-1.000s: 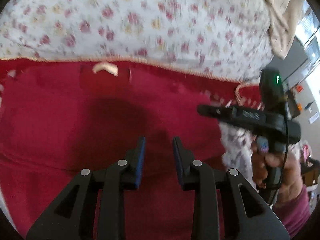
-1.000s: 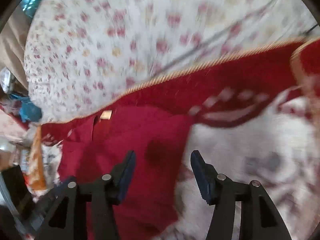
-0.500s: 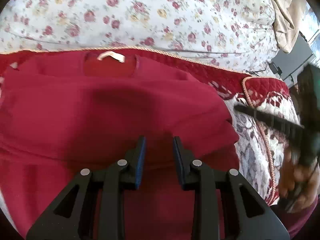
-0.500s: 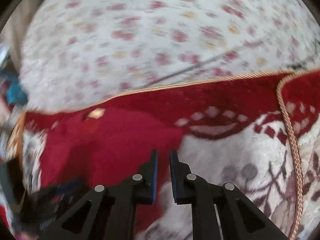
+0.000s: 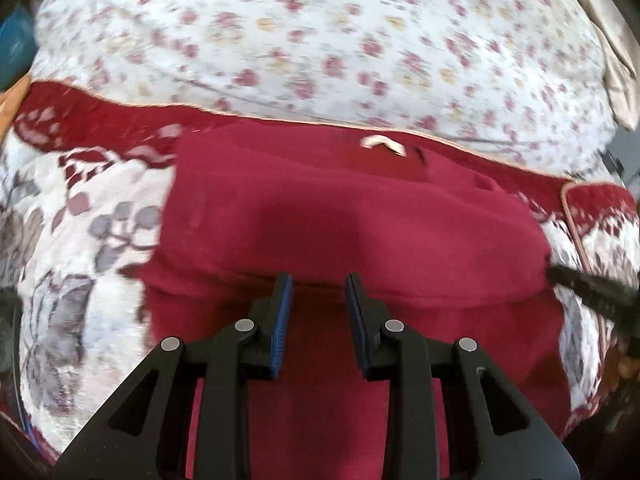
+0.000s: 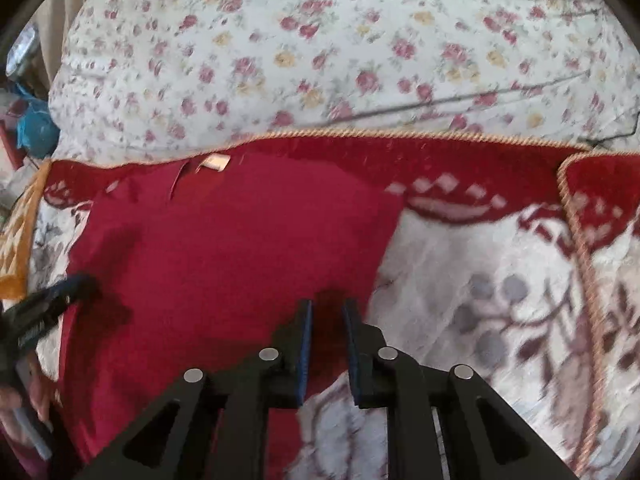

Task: Fold small clothes

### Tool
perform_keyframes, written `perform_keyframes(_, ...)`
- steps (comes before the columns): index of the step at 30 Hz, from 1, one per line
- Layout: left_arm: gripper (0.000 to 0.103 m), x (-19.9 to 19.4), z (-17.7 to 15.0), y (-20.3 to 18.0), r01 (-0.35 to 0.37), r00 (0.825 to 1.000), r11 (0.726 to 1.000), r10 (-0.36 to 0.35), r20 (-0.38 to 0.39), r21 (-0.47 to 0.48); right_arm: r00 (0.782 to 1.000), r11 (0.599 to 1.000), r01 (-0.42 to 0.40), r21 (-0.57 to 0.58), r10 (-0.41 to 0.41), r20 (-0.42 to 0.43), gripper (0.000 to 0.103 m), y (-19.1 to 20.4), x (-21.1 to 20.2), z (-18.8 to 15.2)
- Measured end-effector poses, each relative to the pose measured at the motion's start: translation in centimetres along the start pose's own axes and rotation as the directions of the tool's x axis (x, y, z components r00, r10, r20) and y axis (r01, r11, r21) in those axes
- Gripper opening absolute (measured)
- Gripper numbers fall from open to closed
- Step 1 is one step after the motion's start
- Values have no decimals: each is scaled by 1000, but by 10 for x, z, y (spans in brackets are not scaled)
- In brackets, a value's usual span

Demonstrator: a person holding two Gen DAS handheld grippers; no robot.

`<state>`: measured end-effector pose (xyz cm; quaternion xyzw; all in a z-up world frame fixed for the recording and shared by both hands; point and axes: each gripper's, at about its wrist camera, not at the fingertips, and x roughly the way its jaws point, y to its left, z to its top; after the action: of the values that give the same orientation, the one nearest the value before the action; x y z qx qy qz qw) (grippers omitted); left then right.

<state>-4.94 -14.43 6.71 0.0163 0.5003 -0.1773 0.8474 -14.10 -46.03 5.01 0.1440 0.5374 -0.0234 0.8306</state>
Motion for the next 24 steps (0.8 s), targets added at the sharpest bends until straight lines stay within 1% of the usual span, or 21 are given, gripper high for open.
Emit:
perform_keyframes(2, 26, -2, 1, 13, -24, 999, 1000, 25, 22, -20, 999, 999, 31, 7, -31, -9, 17, 0, 8, -4)
perform_keyframes(4, 26, -3, 3, 20, -57, 997, 998, 58, 45, -27, 1000, 999, 26, 30, -26, -10, 20, -3, 8, -6)
perform_keyframes(6, 26, -1, 6, 26, -63, 997, 997, 65, 50, -37, 1000, 999, 21, 44, -20, -16, 22, -4, 6, -1)
perform_keyframes(8, 26, 3, 8, 30, -64, 996, 997, 67, 52, -48, 1000, 999, 16, 45, -16, 13, 30, -3, -2, 1)
perform_keyframes(9, 26, 5, 9, 29, -68, 996, 996, 70, 54, -49, 999, 999, 17, 49, -19, 29, 40, -3, -4, 2)
perform_keyframes(10, 26, 7, 10, 30, -71, 996, 996, 74, 56, -48, 999, 998, 17, 54, -20, 47, 45, 0, -5, 2)
perform_keyframes(11, 26, 9, 11, 30, -75, 995, 996, 77, 58, -44, 998, 999, 12, 51, -15, 55, 45, 2, -4, 2)
perform_keyframes(12, 26, 11, 11, 30, -76, 995, 996, 78, 56, -40, 999, 999, 9, 34, -10, 44, 45, 5, 2, 2)
perform_keyframes(14, 26, 15, 12, 32, -72, 996, 997, 74, 45, -37, 999, 999, 47, -15, -47, -21, 45, 10, 19, -1)
perform_keyframes(15, 26, 17, 11, 34, -67, 997, 997, 69, 38, -38, 997, 997, 68, -31, -69, -30, 45, 11, 25, -3)
perform_keyframes(17, 26, 21, 11, 39, -50, 998, 997, 52, 25, -51, 997, 998, 65, -25, -66, -31, 45, 9, 26, -4)
perform_keyframes(20, 26, 16, 11, 47, 3, 1000, 996, -2, 18, -91, 997, 997, 67, -39, -68, -40, 45, 10, 19, -6)
perform_keyframes(23, 26, 5, 7, 56, 46, 999, 990, -44, 20, -134, 999, 999, 39, 1, -39, -20, 45, 5, 7, -12)
perform_keyframes(24, 26, 2, 4, 58, 46, 999, 988, -44, 18, -147, 999, 999, 31, 10, -31, -12, 45, 3, 5, -14)
